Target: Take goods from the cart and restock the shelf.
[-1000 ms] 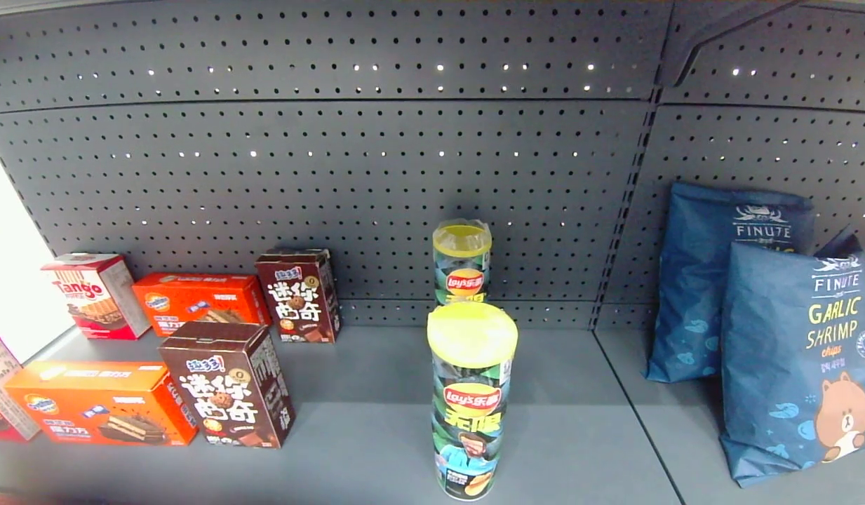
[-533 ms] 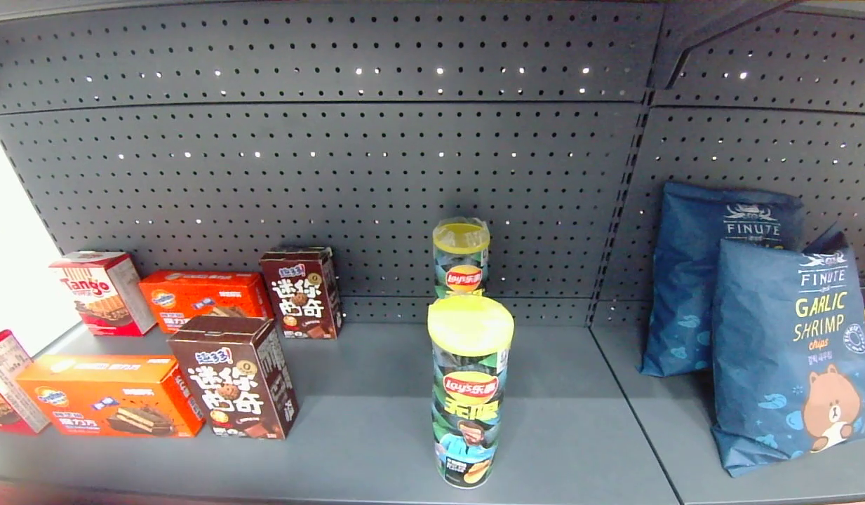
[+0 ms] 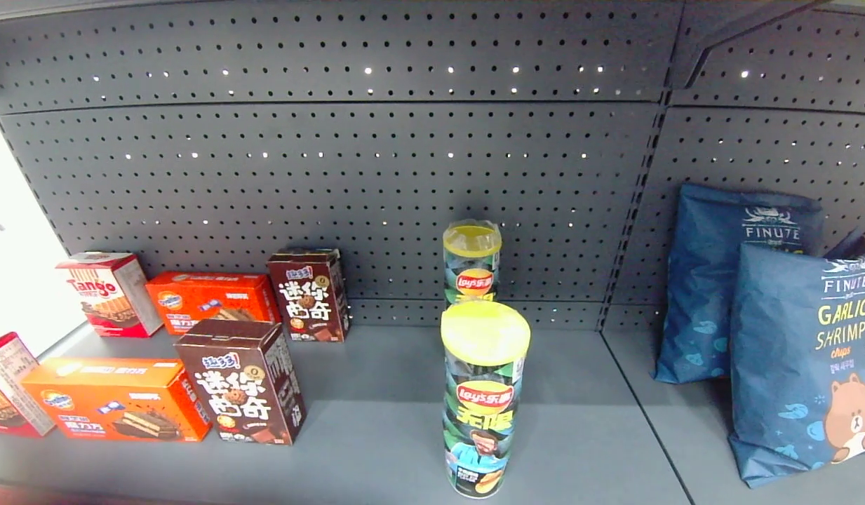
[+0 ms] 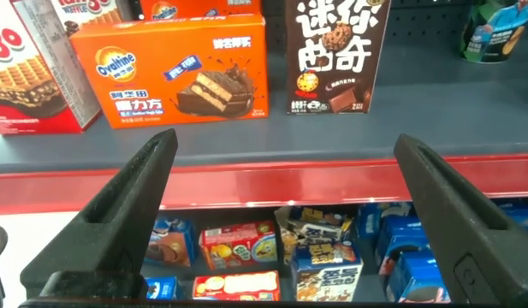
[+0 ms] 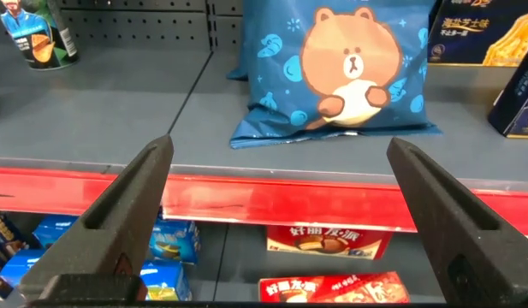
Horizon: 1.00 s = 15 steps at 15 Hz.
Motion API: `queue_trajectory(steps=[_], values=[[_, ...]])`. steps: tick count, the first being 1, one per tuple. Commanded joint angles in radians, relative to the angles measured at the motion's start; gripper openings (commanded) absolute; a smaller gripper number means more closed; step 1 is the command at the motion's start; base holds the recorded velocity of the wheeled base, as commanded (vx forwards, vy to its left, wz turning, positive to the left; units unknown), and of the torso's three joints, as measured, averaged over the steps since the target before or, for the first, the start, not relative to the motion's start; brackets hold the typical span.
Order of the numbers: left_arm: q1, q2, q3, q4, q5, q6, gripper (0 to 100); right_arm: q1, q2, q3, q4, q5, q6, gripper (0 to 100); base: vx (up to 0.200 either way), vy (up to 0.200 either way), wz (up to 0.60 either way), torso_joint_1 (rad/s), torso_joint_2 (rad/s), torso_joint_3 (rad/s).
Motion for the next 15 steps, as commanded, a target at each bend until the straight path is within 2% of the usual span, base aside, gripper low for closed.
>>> queue_trajectory(steps=[1, 15], values=[[0.000, 0.000, 0.000, 0.000, 0.001, 0.000, 100, 0.000, 0.001, 0.000, 0.000, 0.001, -0.001, 100, 0.000, 0.000, 0.00, 0.000, 0.00, 0.000], [0.000, 0.000, 0.000, 0.000, 0.000, 0.001, 100, 0.000, 0.001, 0.000, -0.002, 0.001, 0.001, 100, 0.000, 0.000, 0.00, 0.000, 0.00, 0.000]])
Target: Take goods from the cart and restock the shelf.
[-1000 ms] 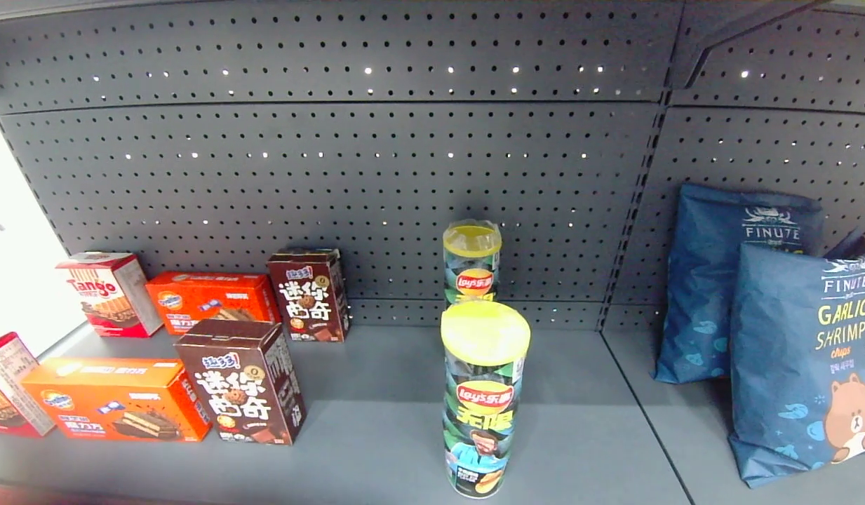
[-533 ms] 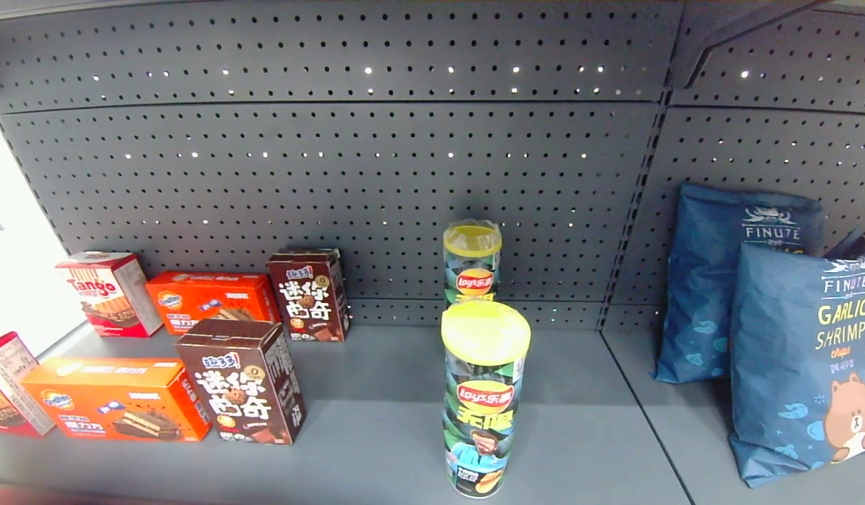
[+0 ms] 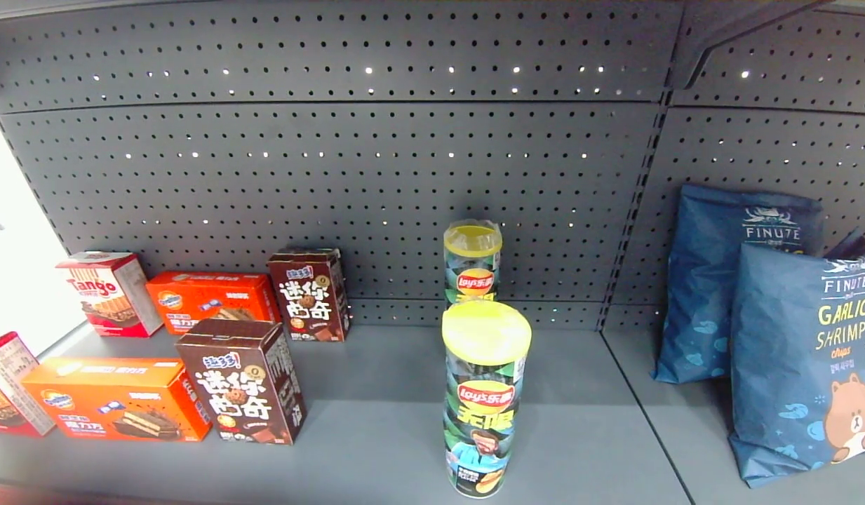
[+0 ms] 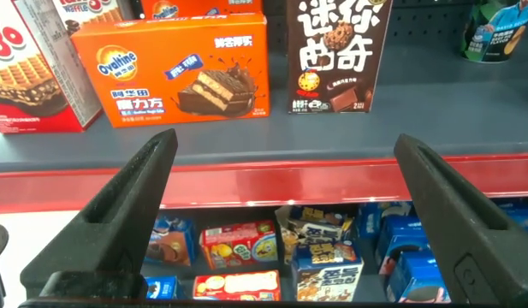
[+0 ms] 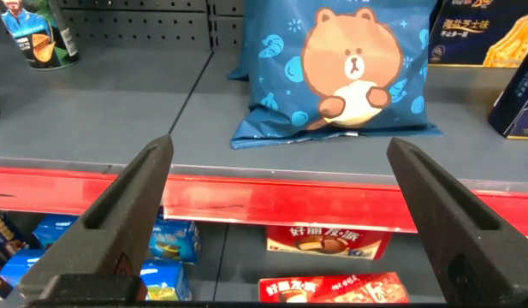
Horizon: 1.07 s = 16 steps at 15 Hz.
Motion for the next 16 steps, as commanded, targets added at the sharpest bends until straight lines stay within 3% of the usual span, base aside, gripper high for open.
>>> queue_trajectory(steps=[1, 16], values=[[0.000, 0.000, 0.000, 0.000, 0.000, 0.001, 100, 0.000, 0.001, 0.000, 0.001, 0.001, -0.001, 100, 0.000, 0.000, 0.00, 0.000, 0.00, 0.000], [0.000, 0.001, 0.000, 0.000, 0.001, -0.002, 100, 0.000, 0.001, 0.000, -0.001, 0.001, -0.001, 100, 0.000, 0.000, -0.04, 0.000, 0.00, 0.000]])
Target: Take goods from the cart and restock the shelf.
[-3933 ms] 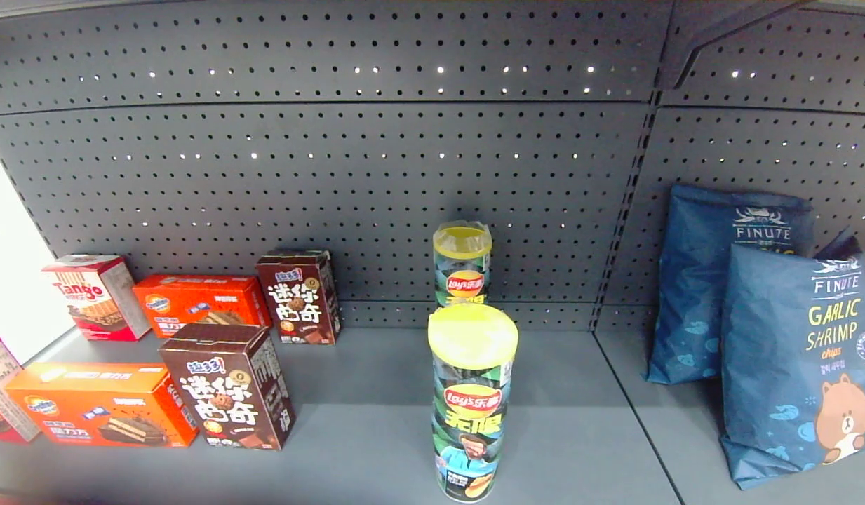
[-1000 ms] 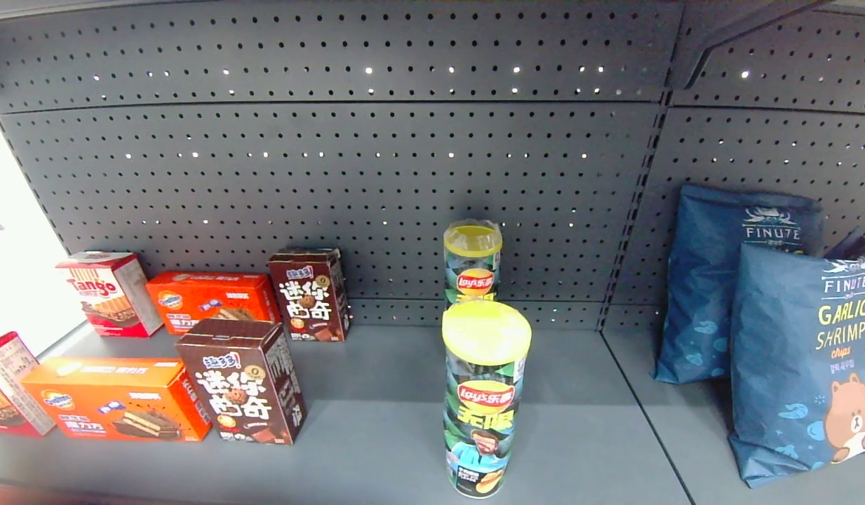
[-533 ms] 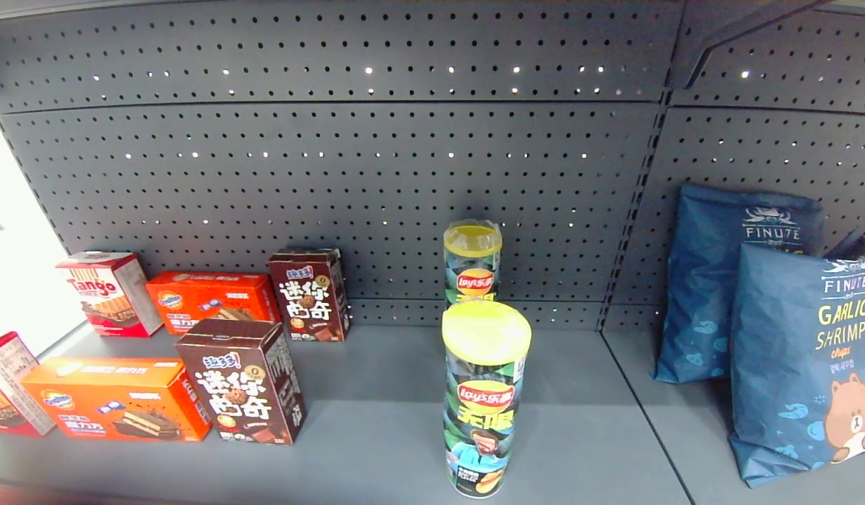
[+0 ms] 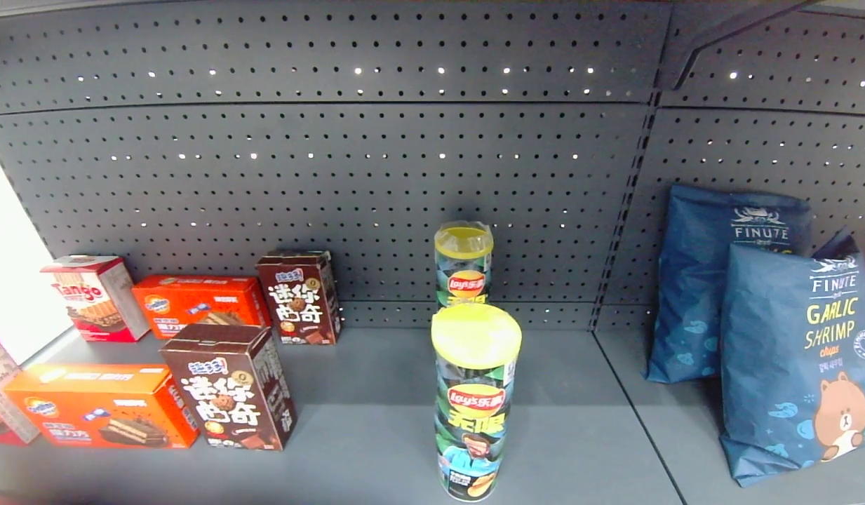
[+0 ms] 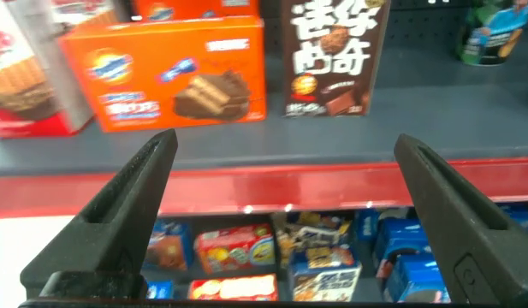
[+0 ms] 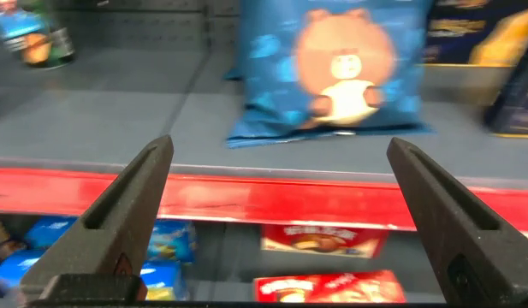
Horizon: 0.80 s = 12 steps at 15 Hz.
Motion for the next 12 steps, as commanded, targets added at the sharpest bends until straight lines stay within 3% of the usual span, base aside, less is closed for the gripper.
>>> queue_trajectory(steps=[1, 12], values=[[0.001, 0.000, 0.000, 0.000, 0.000, 0.000, 100, 0.002, 0.001, 0.000, 0.002, 0.000, 0.000, 100, 0.000, 0.000, 0.00, 0.000, 0.00, 0.000], [0.001, 0.000, 0.000, 0.000, -0.001, 0.002, 100, 0.002, 0.001, 0.000, 0.000, 0.000, 0.000, 100, 0.000, 0.018, 0.00, 0.000, 0.00, 0.000]])
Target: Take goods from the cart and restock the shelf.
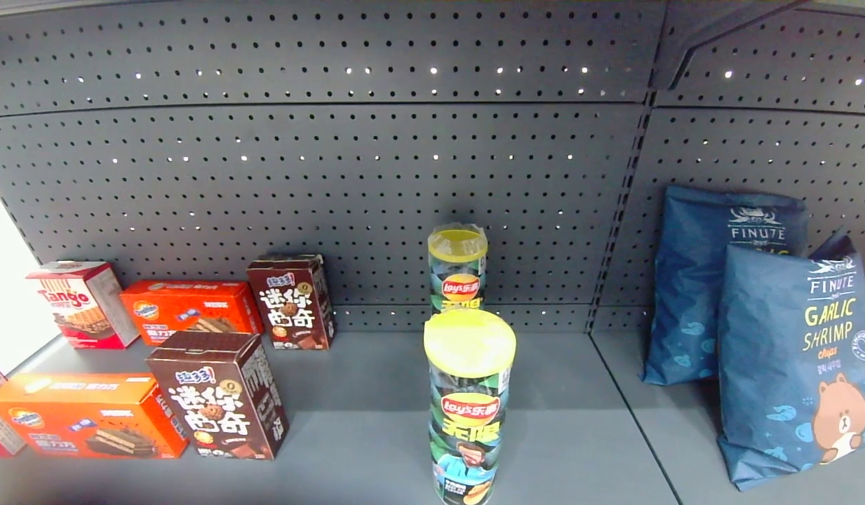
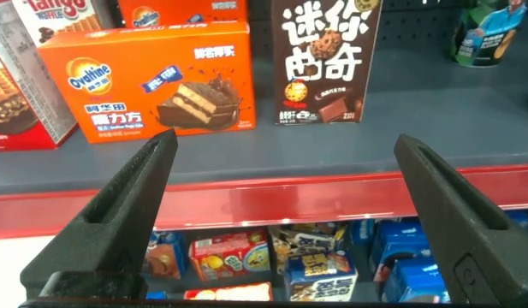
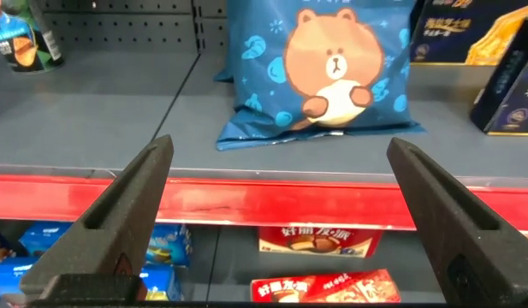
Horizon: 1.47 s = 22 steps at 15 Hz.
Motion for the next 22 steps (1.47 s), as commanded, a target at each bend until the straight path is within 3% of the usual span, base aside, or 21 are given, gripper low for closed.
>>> queue_trajectory(steps=[1, 22], values=[[0.000, 0.000, 0.000, 0.000, 0.001, 0.000, 100, 0.000, 0.001, 0.000, 0.000, 0.001, -0.001, 100, 0.000, 0.000, 0.00, 0.000, 0.00, 0.000], [0.000, 0.000, 0.000, 0.000, 0.001, -0.002, 100, 0.000, 0.001, 0.000, -0.001, 0.001, -0.001, 100, 0.000, 0.010, 0.00, 0.000, 0.00, 0.000]])
